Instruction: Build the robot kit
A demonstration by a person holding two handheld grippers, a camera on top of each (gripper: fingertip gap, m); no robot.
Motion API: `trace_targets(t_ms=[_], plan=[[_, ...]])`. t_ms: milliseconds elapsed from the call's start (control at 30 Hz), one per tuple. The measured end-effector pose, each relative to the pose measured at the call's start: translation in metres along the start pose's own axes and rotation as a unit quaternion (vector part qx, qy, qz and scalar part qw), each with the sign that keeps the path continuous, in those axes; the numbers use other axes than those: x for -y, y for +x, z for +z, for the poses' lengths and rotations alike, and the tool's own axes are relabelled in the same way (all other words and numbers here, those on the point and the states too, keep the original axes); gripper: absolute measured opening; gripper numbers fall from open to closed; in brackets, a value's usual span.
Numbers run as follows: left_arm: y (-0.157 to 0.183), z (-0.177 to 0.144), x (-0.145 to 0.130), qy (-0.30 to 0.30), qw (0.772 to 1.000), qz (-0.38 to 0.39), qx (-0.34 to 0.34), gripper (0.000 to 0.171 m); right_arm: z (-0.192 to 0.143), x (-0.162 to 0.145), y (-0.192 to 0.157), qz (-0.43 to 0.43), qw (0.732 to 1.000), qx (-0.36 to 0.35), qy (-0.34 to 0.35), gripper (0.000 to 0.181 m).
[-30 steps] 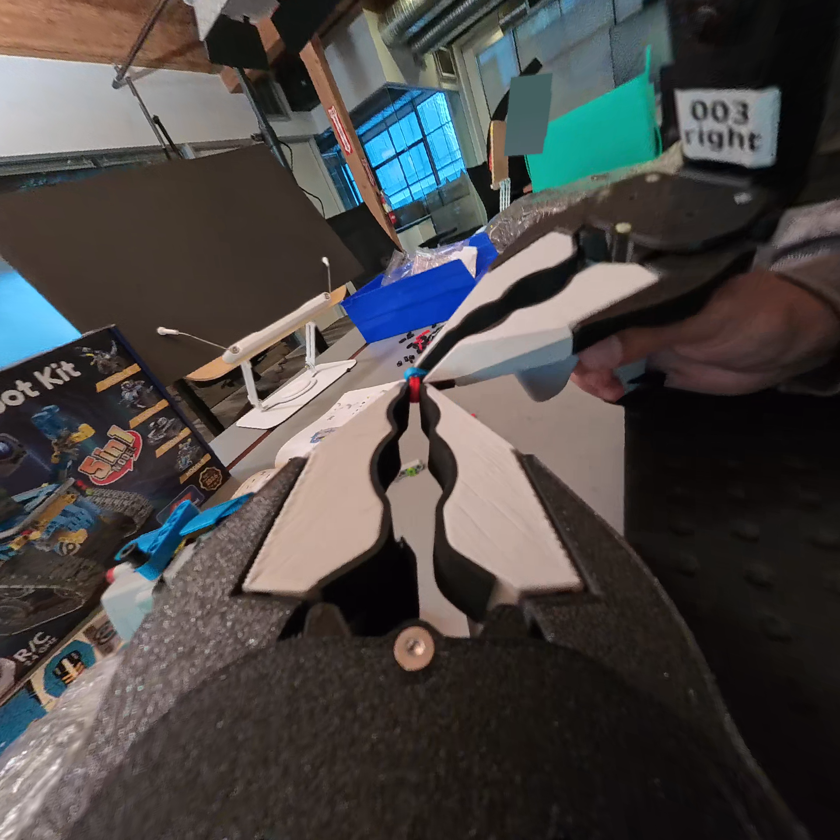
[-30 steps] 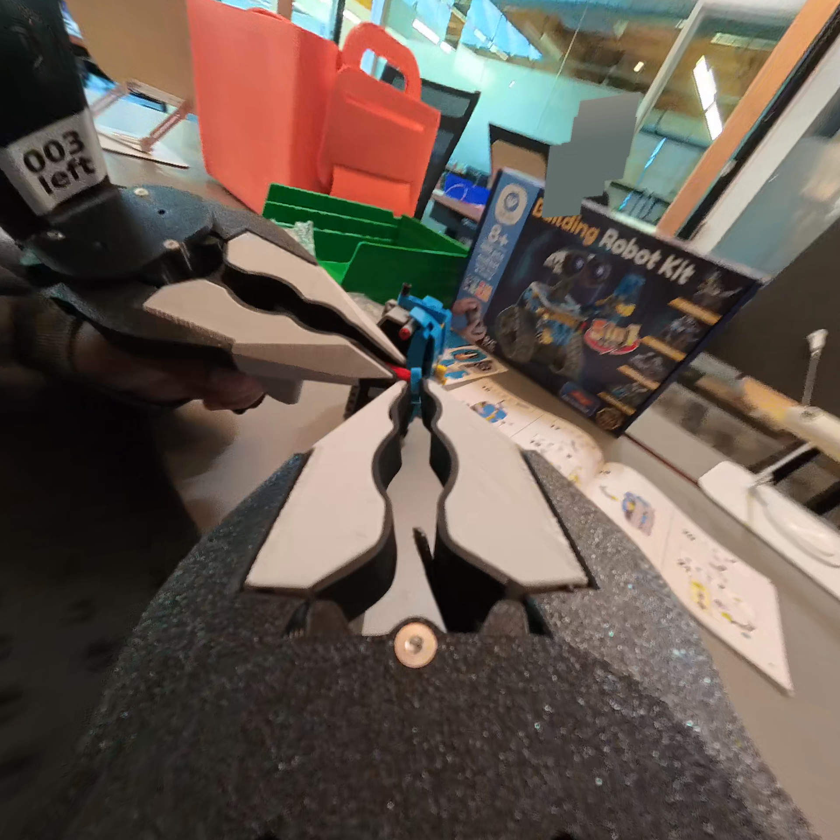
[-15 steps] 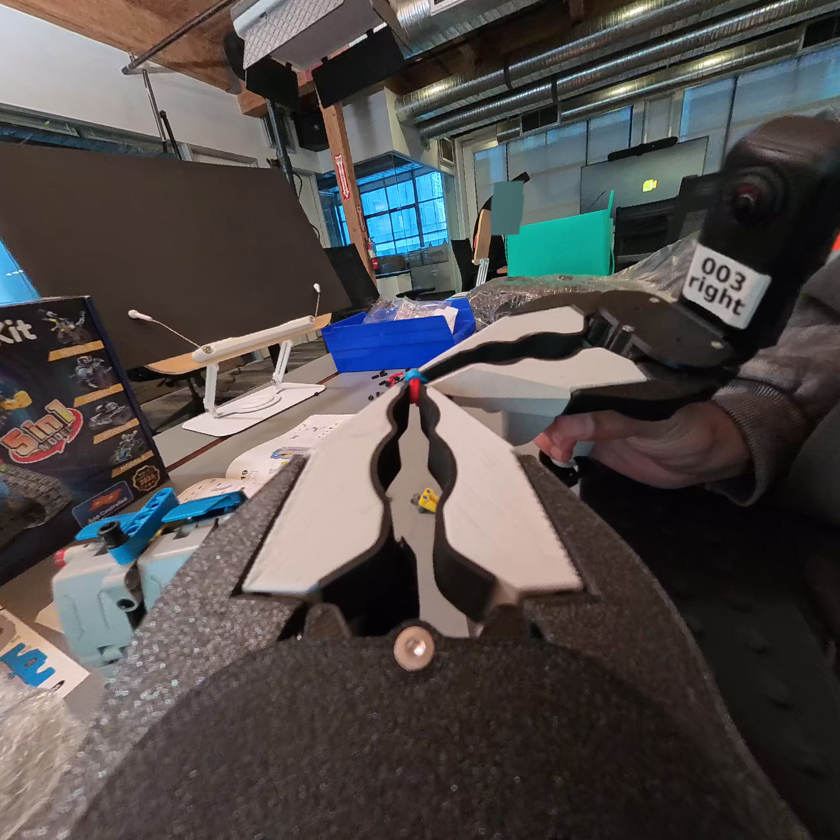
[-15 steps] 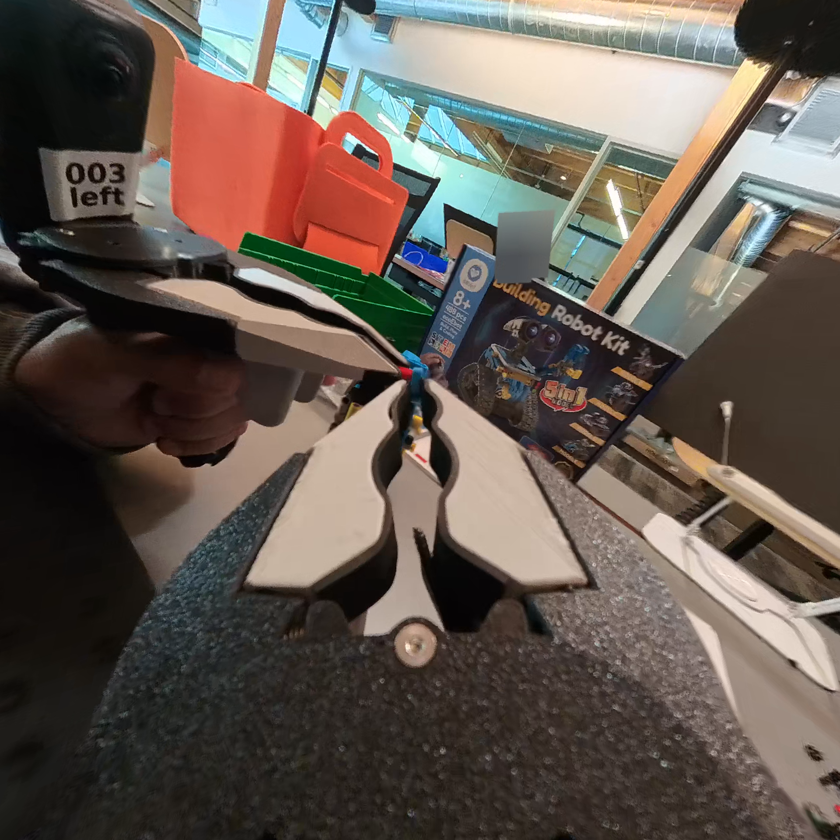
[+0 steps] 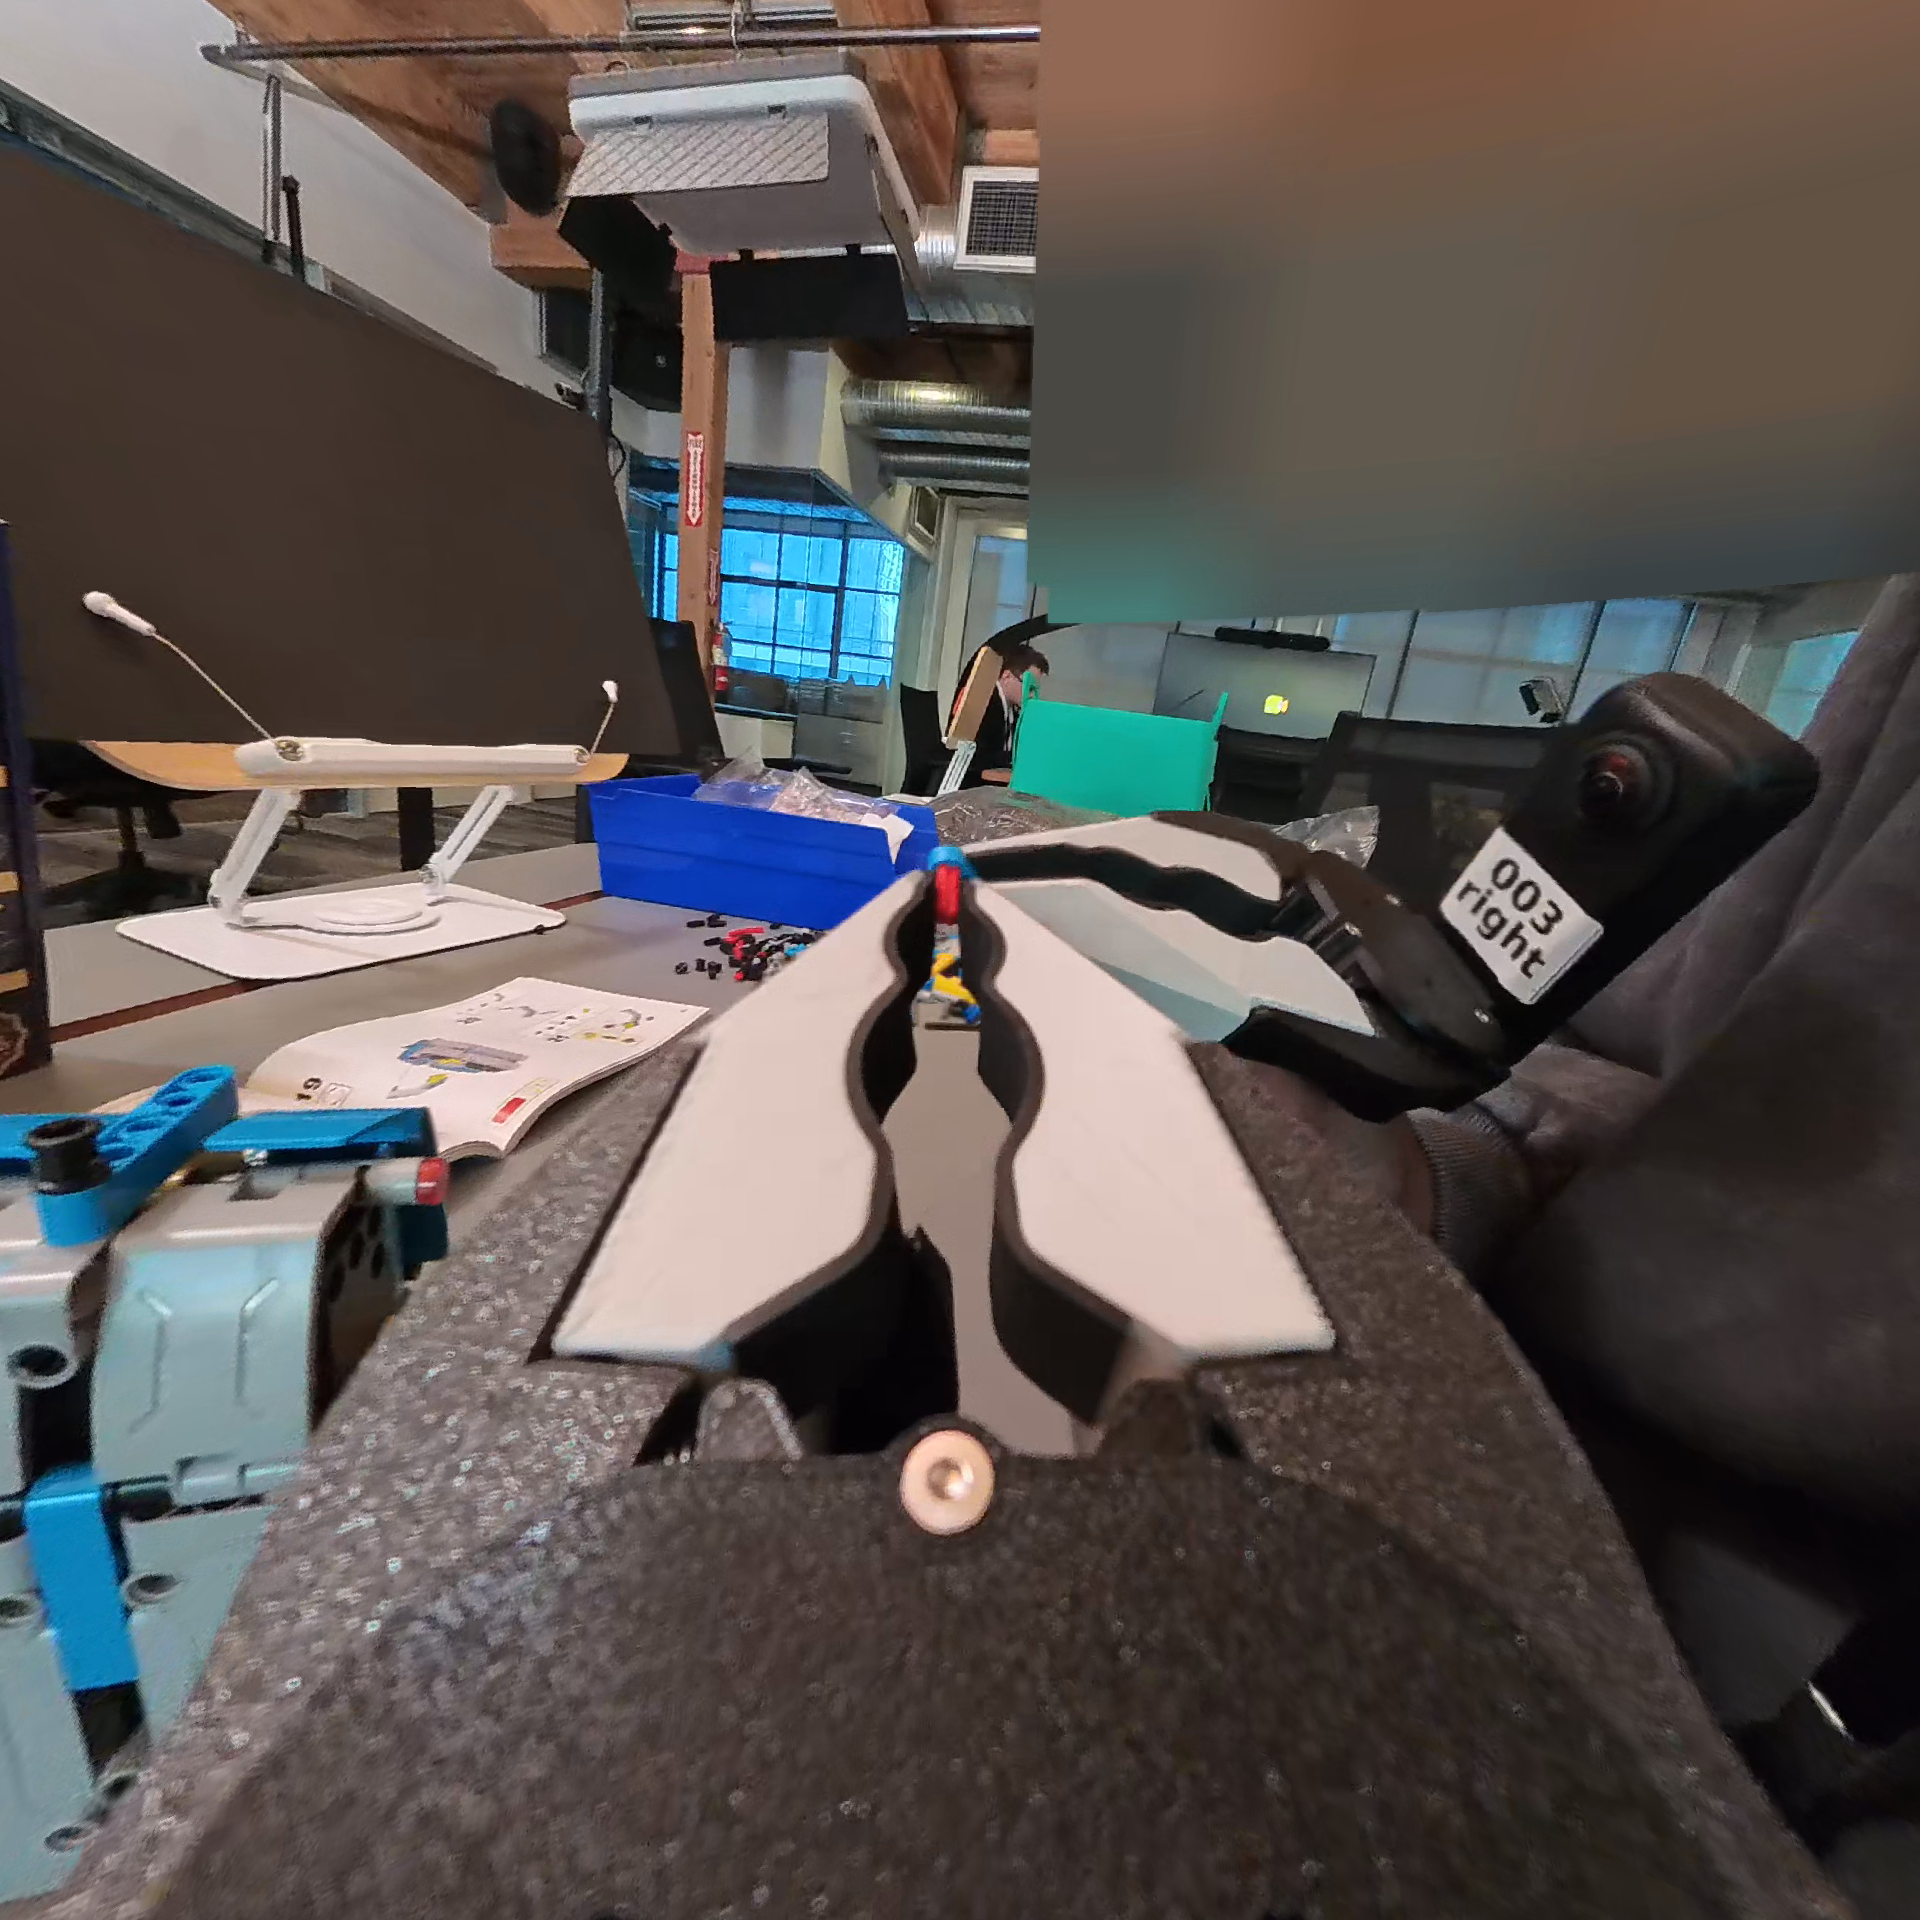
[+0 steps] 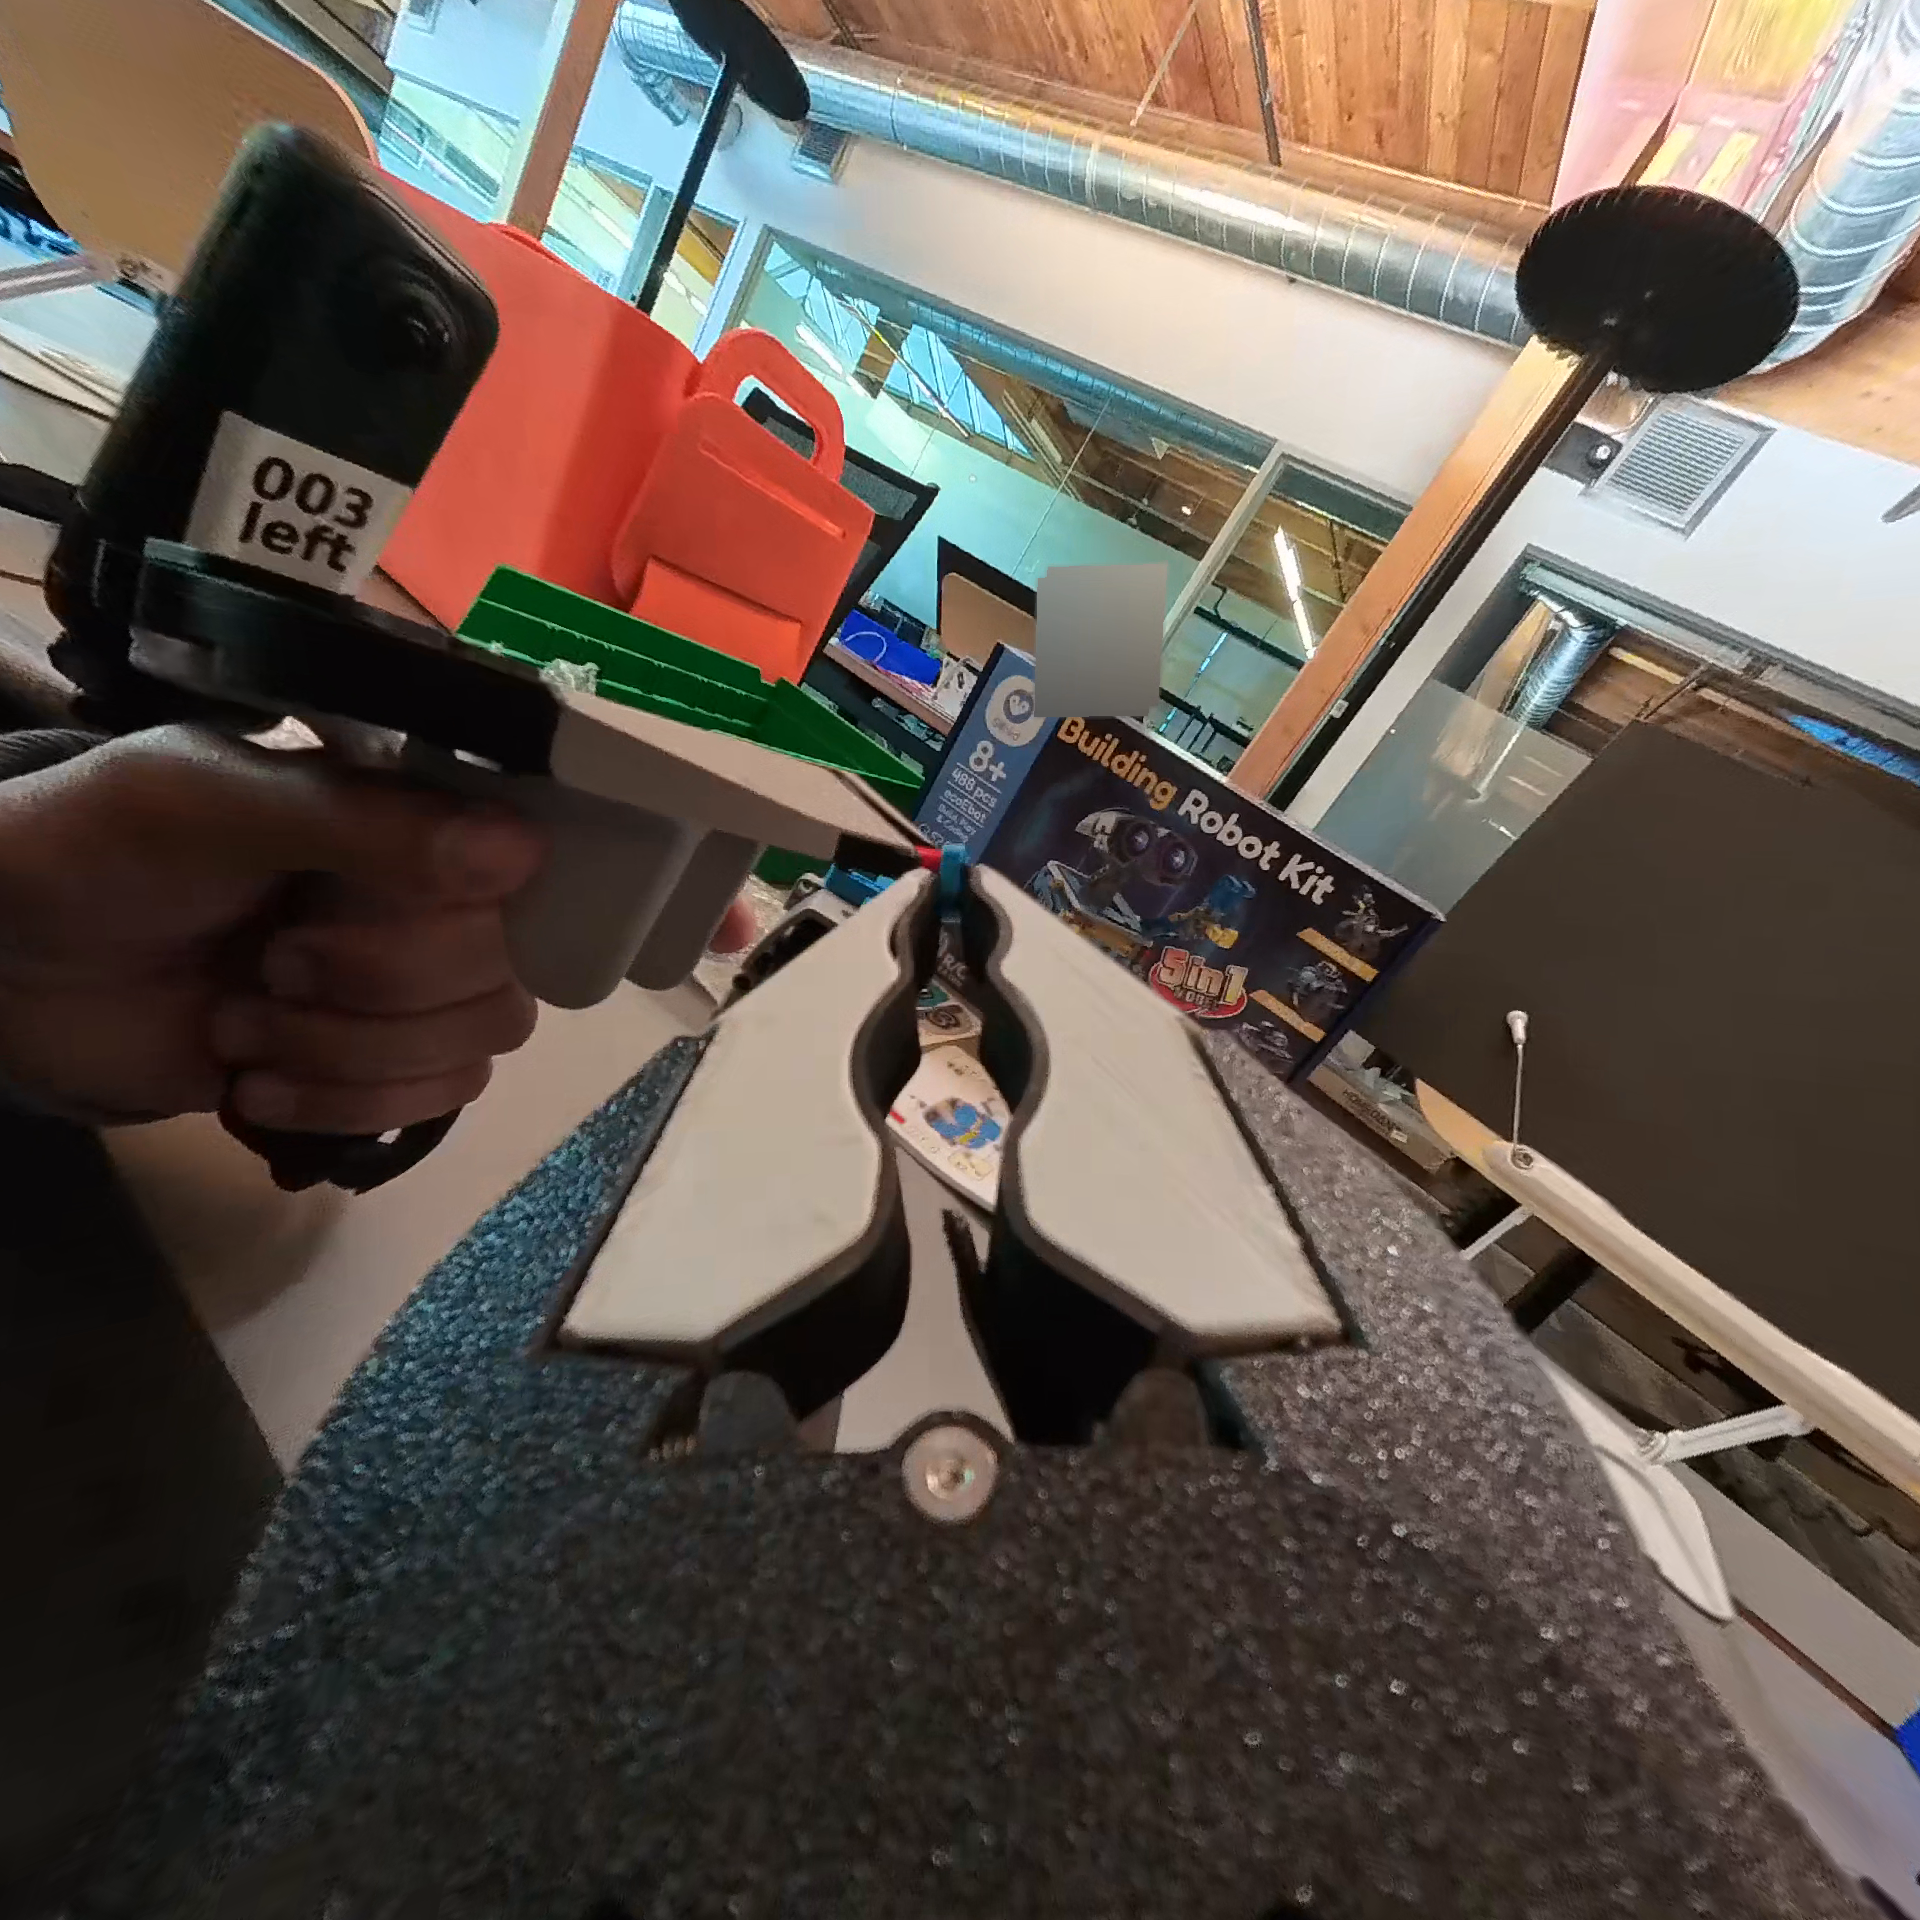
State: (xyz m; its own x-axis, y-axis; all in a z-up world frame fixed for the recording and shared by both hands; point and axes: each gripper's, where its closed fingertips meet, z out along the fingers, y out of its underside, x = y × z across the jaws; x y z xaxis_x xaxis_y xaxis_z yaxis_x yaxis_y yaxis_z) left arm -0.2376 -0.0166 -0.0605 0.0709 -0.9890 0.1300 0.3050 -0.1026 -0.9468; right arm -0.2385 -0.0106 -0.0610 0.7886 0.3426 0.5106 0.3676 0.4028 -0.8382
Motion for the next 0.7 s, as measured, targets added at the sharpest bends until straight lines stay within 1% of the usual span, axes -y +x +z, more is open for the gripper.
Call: trace_targets(t_ms=[133, 200, 300, 367, 433, 500, 600, 700], plan=[[0.0, 0.001, 0.0, 0.005, 1.0, -0.027, -0.014, 0.003, 0.0, 0.002, 0.001, -0.018, 1.0, -0.004, 0.005, 0.003], [-0.004, 0.002, -0.004, -0.003, 0.998, -0.055, -0.02, 0.003, 0.001, -0.004, 0.002, -0.007, 1.0, 0.002, -0.01, 0.003], [-0.008, 0.003, -0.01, -0.023, 0.997, -0.073, -0.02, 0.004, 0.001, -0.011, 0.001, 0.025, 0.999, 0.04, -0.023, 0.003], [-0.009, 0.003, -0.014, -0.039, 0.996, -0.083, -0.022, 0.004, 0.0, -0.016, 0.0, 0.021, 0.998, 0.053, -0.03, 0.004], [-0.009, 0.003, -0.016, -0.044, 0.995, -0.085, -0.022, 0.003, -0.001, -0.018, 0.0, 0.003, 0.998, 0.05, -0.033, 0.004], [-0.011, 0.004, -0.017, -0.044, 0.994, -0.093, -0.024, 0.003, 0.0, -0.019, 0.001, 0.003, 0.998, 0.043, -0.035, 0.004], [-0.01, 0.004, -0.018, -0.047, 0.994, -0.096, -0.028, 0.003, -0.001, -0.021, 0.0, 0.043, 0.997, 0.059, -0.038, 0.004], [-0.006, 0.004, -0.018, -0.049, 0.994, -0.089, -0.036, 0.003, -0.005, -0.018, -0.001, 0.077, 0.993, 0.085, -0.024, 0.004]])
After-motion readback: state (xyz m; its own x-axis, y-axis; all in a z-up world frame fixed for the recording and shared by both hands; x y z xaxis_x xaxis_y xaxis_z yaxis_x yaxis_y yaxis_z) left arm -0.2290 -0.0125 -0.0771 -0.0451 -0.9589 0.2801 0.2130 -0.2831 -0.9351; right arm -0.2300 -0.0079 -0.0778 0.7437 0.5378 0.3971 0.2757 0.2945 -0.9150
